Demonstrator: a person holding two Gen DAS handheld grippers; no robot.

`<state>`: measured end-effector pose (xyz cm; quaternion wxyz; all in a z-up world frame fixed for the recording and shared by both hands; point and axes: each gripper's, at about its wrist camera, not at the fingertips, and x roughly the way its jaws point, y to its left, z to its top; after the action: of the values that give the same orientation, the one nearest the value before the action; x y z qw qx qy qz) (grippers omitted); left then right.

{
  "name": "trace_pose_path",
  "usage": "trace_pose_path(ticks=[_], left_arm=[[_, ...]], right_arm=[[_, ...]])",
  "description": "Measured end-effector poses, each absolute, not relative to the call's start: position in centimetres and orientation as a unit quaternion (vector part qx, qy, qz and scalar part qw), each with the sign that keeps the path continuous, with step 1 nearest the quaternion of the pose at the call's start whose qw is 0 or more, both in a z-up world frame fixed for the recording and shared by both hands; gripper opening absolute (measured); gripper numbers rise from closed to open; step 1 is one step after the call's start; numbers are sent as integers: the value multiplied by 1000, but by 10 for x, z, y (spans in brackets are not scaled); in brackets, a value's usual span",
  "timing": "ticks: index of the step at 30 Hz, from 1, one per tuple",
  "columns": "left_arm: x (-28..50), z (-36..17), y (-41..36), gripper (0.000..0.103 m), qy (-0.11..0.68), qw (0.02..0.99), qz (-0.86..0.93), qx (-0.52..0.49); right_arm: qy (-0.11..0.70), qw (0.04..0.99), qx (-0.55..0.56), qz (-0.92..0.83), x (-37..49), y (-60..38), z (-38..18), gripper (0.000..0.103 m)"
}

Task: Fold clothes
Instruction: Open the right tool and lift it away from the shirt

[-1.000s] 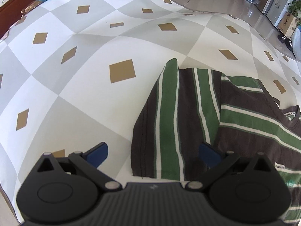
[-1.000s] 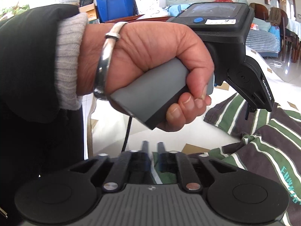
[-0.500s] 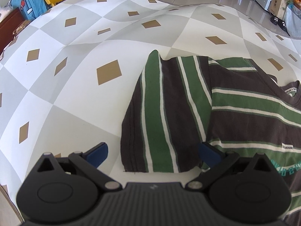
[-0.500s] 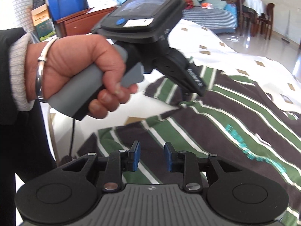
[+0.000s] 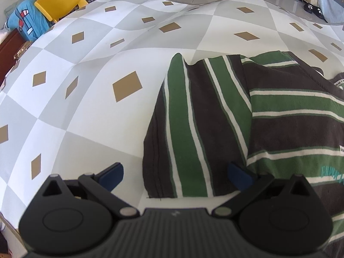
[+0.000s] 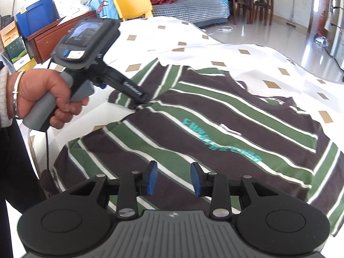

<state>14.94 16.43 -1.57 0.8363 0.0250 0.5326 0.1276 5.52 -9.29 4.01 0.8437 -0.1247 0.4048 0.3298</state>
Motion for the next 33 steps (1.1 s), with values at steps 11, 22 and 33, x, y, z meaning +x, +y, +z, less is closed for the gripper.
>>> trace_pose_path(ticks=[11, 22, 33], left_arm=[[171, -13, 152, 103, 546, 820, 131, 114], [201, -15, 164, 103, 543, 822, 150, 90], [210, -15, 182, 103, 547, 822, 159, 7]], right_arm=[[419, 867, -118, 243, 87, -164, 48, 36], [424, 893, -69, 136, 129, -215, 35, 37], [464, 883, -39, 55, 156, -241, 11, 37]])
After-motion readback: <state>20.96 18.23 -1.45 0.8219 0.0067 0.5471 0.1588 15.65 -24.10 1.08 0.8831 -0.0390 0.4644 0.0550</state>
